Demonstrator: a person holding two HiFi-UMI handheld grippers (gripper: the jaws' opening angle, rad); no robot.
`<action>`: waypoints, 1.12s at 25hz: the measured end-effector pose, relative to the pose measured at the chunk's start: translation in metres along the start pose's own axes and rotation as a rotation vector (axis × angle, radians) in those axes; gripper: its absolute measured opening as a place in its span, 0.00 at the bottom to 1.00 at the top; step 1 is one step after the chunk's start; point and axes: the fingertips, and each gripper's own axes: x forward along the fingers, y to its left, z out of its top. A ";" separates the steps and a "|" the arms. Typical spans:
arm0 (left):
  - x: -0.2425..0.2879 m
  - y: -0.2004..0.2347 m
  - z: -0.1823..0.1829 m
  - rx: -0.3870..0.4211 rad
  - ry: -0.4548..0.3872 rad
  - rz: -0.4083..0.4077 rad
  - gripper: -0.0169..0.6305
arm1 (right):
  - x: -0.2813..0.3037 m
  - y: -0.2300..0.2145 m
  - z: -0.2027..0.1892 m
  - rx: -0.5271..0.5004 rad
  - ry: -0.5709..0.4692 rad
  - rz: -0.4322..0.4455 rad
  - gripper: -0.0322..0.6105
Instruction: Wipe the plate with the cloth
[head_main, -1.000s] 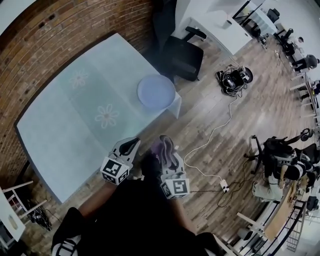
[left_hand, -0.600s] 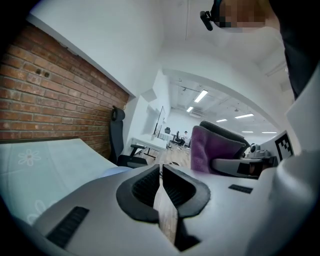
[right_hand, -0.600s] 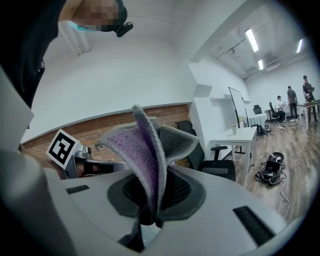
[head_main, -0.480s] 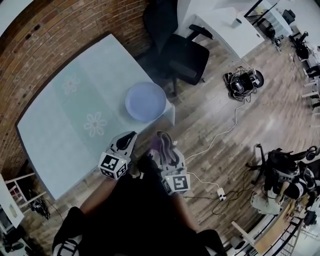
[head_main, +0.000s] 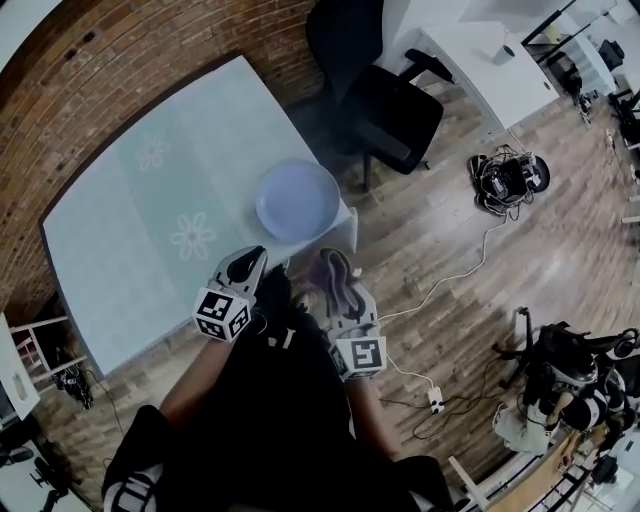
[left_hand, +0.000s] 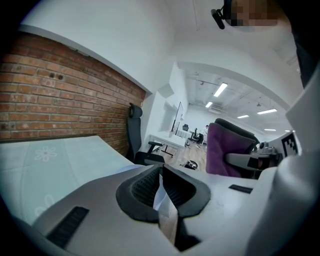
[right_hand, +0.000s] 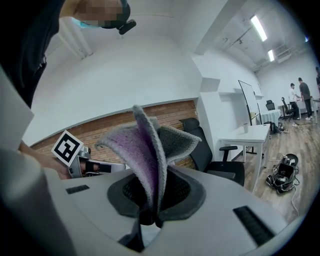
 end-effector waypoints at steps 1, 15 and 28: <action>0.002 0.005 -0.002 -0.014 0.005 0.008 0.09 | 0.003 0.000 0.000 0.000 0.000 0.007 0.14; 0.064 0.084 -0.050 -0.138 0.159 0.120 0.10 | 0.072 -0.020 -0.010 -0.021 0.053 0.049 0.14; 0.130 0.146 -0.112 -0.334 0.320 0.174 0.27 | 0.148 -0.039 -0.045 -0.023 0.178 0.090 0.14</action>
